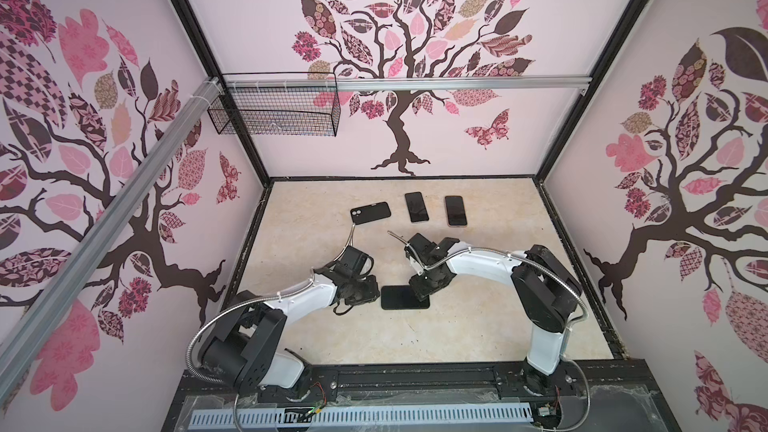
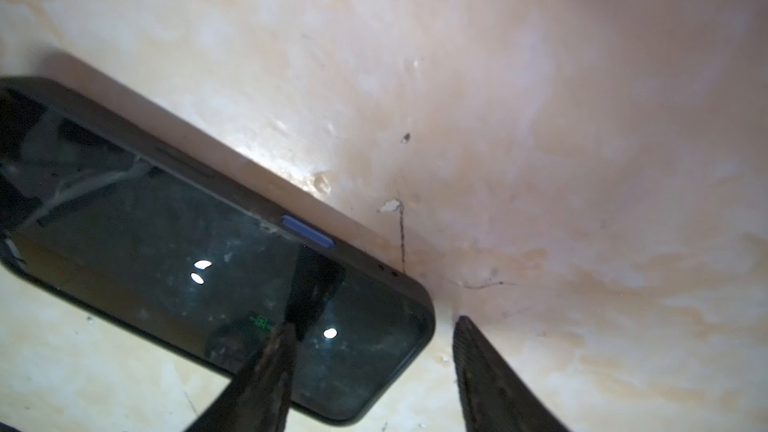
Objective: Put the phone into the phone case
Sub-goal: 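Grasp the cased phone with the right gripper while the left releases and retracts, then carry the cased phone with the right gripper toward the row of phones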
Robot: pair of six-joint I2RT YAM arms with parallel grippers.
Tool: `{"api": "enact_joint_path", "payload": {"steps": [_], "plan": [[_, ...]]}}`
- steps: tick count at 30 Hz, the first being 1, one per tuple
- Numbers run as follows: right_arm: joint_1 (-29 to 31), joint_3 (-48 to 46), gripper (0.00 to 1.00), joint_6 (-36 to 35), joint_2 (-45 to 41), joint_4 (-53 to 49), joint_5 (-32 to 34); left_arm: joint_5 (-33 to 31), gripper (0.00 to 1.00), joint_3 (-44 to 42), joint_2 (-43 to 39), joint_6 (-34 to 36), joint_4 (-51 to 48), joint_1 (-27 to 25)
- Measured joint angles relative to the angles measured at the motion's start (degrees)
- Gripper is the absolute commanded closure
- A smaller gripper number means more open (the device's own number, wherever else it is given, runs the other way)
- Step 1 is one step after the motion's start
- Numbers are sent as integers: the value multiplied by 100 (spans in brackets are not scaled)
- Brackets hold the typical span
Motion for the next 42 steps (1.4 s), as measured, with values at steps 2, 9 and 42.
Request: {"api": "enact_joint_path", "payload": {"steps": [2, 9, 42], "plan": [[-7, 0, 22, -282, -107, 42, 2, -90, 76, -48, -293, -24, -87, 111], [-4, -92, 0, -1443, -684, 470, -166, -387, 55, -361, -1366, -175, -426, 647], [334, -291, 5, -4509, 68, 1038, -627, -2465, 9, -796, -3829, -1082, -1843, 765]]}}
